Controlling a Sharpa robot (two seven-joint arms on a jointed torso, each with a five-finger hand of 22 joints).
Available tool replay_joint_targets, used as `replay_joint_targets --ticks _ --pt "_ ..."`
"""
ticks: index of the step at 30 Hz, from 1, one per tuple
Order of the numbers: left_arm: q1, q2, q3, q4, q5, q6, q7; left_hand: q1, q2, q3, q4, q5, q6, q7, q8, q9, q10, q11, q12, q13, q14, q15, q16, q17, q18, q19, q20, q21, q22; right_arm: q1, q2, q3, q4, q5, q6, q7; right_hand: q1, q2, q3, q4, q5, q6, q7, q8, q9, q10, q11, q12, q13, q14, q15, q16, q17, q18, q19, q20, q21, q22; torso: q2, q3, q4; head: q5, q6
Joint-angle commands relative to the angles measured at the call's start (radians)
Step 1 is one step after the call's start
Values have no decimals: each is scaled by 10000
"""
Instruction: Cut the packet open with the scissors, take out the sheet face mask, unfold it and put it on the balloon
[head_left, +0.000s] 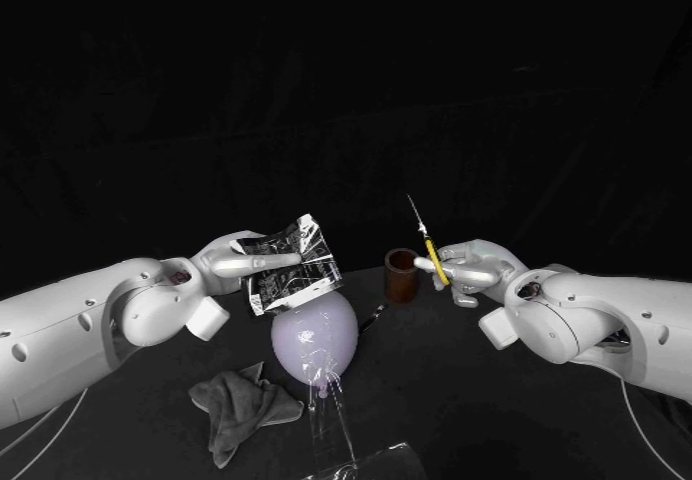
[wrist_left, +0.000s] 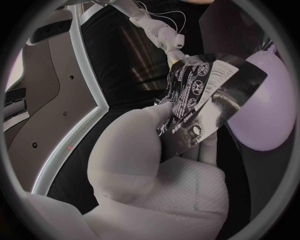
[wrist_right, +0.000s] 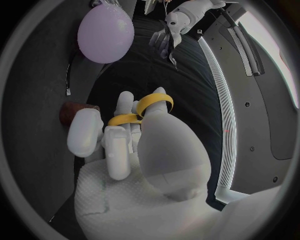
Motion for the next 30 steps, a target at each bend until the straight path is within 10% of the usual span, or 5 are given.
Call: replay_joint_targets --ticks 1,12,30 --pt "-6 -272 -2 224 509 -164 315 7 73 -29 -12 37 14 50 38 1653 -30 1 14 16 -84 -18 36 23 187 -39 -30 56 18 -22 2 -2 59 -286 -150 205 2197 1954 120 -223 25 44 -46 -83 -19 1219 -1021 2938 396 711 -96 -18 649 -24 60 0 66 138 -7 2 -1 21 -32" --pt "-47 -1622 -262 913 494 -401 319 21 57 -27 -31 37 15 52 32 1662 -34 2 12 22 -97 -17 45 38 188 -47 -32 67 26 -170 67 -24 124 -320 -355 182 2634 2166 255 -622 646 186 -34 -183 103 1589 -1024 4009 1515 735 -96 14 767 -61 138 -10 229 271 -39 -20 19 441 -324" --pt "-879 -3185 -801 1419 431 791 400 12 6 -53 -34 37 35 51 22 1680 -42 6 9 36 -122 -12 69 76 179 -79 -24 88 43 -484 390 -34 -338 -254 -377 205 2624 2181 257 -623 702 195 -37 -178 123 1608 -1027 4062 1573 738 -97 18 779 -62 141 -11 235 277 -271 -151 105 2412 -1340"
